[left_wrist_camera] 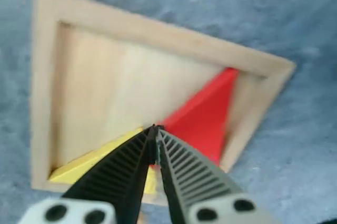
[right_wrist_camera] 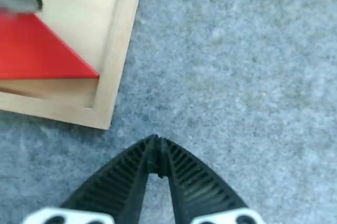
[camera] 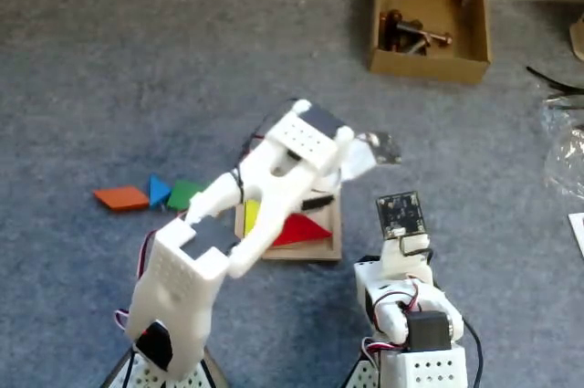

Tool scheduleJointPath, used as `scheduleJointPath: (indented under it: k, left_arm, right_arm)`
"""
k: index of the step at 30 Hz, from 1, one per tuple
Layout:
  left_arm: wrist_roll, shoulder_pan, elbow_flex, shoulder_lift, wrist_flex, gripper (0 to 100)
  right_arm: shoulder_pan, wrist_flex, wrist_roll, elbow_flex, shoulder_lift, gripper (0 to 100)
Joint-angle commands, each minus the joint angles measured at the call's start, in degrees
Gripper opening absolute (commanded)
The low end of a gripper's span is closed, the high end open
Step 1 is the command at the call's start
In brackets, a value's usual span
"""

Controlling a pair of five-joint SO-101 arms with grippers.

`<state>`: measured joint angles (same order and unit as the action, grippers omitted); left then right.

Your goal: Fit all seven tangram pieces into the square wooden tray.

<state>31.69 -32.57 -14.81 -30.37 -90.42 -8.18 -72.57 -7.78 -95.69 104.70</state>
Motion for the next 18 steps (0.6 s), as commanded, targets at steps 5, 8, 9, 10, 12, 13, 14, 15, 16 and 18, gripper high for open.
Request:
scheduleJointPath:
  k: [5,8,9,10,12,13,14,15,16,18]
  left_arm:
    - [-0.1,-2.4,-0.1,0.0,-2.2,0]
    - [-0.1,-2.7,0.8,0.0,-2.3,0]
    - [-0.1,-2.7,1.4,0.0,-2.1,0]
    - [-0.1,-2.7,2.0,0.0,-2.0,0]
    - [0.0,-2.8,2.4,0.0,-1.9,0]
    - [0.0,-2.9,2.3,0.0,-1.9,0]
    - [0.0,-3.3,2.3,0.0,-1.9,0]
    - [0.0,-3.7,2.3,0.0,-1.9,0]
    - [0.0,-4.4,2.3,0.0,-1.9,0]
    - [0.0,-6.0,2.3,0.0,-1.9,0]
  right_arm:
    - [-0.6,1.0,0.4,-6.7,0.5,0.5]
    - [-0.6,1.0,0.4,-6.7,0.5,0.5]
    - [-0.6,1.0,0.4,-6.7,0.5,0.5]
    - [-0.6,1.0,0.4,-6.7,0.5,0.5]
    - [-0.6,1.0,0.4,-6.7,0.5,0.5]
    - [-0.6,1.0,0.4,-6.7,0.5,0.5]
    - [-0.6,1.0,0.4,-6.7,0.5,0.5]
    - [-0.6,1.0,0.4,-6.7,0.5,0.5]
    - [-0.6,1.0,0.4,-6.7,0.5,0.5]
    - [-0.6,1.0,0.4,-6.7,0.5,0.5]
